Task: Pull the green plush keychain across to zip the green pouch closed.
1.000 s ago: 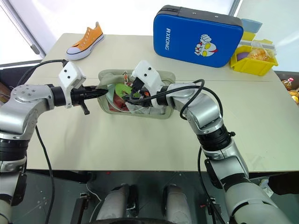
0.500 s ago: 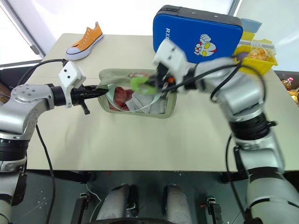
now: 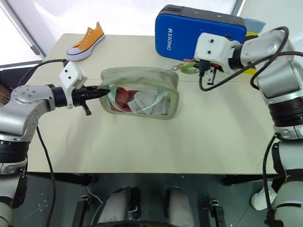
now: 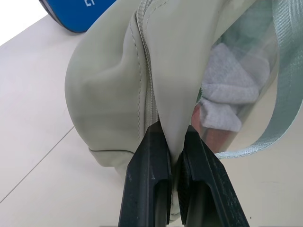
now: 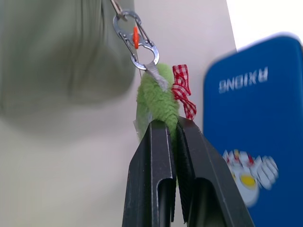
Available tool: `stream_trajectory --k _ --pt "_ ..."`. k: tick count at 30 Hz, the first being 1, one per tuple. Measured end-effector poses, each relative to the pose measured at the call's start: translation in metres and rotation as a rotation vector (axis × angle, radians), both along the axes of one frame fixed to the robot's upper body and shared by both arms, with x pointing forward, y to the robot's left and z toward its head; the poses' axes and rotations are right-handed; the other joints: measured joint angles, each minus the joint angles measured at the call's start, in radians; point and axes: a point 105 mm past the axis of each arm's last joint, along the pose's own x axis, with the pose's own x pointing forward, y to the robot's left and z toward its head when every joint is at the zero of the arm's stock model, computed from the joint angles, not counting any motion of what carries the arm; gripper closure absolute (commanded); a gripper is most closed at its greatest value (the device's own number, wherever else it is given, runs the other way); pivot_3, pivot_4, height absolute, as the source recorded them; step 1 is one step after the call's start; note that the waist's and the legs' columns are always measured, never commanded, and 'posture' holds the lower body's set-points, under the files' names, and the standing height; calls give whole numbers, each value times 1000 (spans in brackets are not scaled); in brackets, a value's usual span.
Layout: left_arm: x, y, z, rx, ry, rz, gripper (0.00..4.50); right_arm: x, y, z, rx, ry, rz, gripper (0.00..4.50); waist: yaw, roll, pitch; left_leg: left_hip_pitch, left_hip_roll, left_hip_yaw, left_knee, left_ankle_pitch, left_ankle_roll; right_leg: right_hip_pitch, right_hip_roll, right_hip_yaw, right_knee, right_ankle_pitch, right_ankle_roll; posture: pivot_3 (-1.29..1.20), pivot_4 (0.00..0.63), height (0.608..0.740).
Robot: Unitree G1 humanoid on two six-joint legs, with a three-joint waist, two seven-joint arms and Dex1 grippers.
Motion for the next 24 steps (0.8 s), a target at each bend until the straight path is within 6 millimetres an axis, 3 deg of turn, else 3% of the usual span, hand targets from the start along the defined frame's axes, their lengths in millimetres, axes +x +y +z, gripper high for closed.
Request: stream_trajectory --k 7,10,14,17,21,22,24 --pt "-1 -1 -2 -4 3 1 4500 -9 -22 -71 -40 138 -76 4451 0 0 0 0 0 0 0 0 -1 0 0 0 1 0 0 0 150 740" --pt "-1 -2 -2 -4 3 -1 4500 -16 -16 -97 20 191 -91 4451 1 0 0 1 0 0 1 1 -1 1 0 0 1 0 0 0 150 740" --pt "-2 -2 -2 -5 3 3 4500 -27 12 -140 116 281 -68 4451 1 0 0 1 0 0 1 1 -1 1 0 0 1 0 0 0 150 740" --pt "-1 -1 -2 -6 0 10 4500 -32 39 -149 148 290 -14 4451 0 0 0 1 0 -1 1 1 -1 1 1 0 1 0 0 0 150 740" --pt "-1 -3 -3 -10 4 4 4500 -29 43 -153 96 250 4 4451 2 0 0 1 0 -1 1 1 -1 2 0 0 1 0 0 0 150 740" --pt "-1 -3 -3 -10 4 5 4500 -27 41 -152 83 237 2 4155 2 0 0 1 0 0 1 1 -1 2 0 0 1 0 0 0 150 740" --pt "0 -3 -3 -8 3 8 3736 -20 32 -145 65 219 -10 3452 1 0 0 1 0 0 1 1 -1 2 1 0 1 0 0 0 150 740"
